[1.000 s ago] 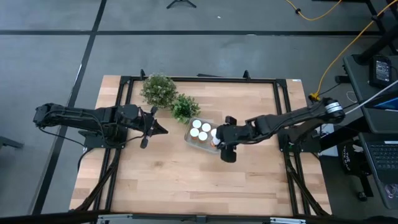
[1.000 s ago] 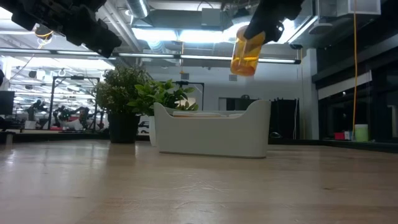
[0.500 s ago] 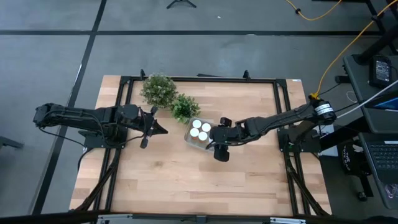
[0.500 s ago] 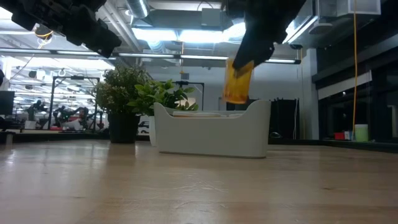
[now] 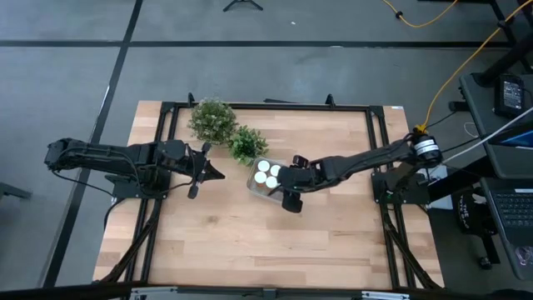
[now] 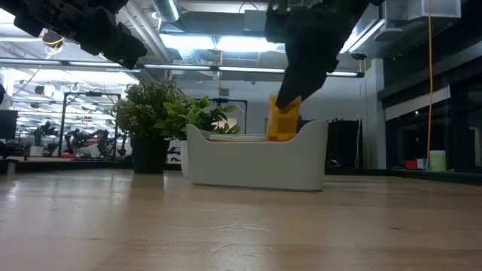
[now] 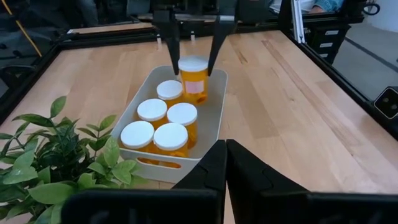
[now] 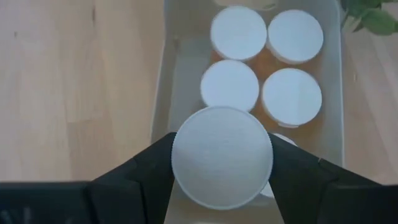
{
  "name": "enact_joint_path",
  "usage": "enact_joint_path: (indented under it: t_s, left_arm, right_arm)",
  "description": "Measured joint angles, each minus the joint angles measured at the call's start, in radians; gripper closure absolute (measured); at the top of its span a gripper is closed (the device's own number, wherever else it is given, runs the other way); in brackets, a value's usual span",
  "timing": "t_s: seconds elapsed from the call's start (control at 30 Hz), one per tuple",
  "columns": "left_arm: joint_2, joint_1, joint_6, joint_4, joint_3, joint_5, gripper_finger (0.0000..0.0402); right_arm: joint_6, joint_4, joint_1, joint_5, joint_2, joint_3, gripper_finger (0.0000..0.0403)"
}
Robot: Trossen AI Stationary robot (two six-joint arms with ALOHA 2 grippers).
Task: Pick and place pill bottles into a basket
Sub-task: Put the orange pill bottle into the grey bin
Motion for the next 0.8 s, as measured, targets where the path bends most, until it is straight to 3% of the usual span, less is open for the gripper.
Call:
enact_joint_path:
  t_s: [0.8]
  left_arm:
    - [0.000,0.000,0.000,-0.023,0.000,0.000,0.0396]
  right_arm:
    - [0.023,0.002,0.002,0.024,0.081,-0.002,0.0178]
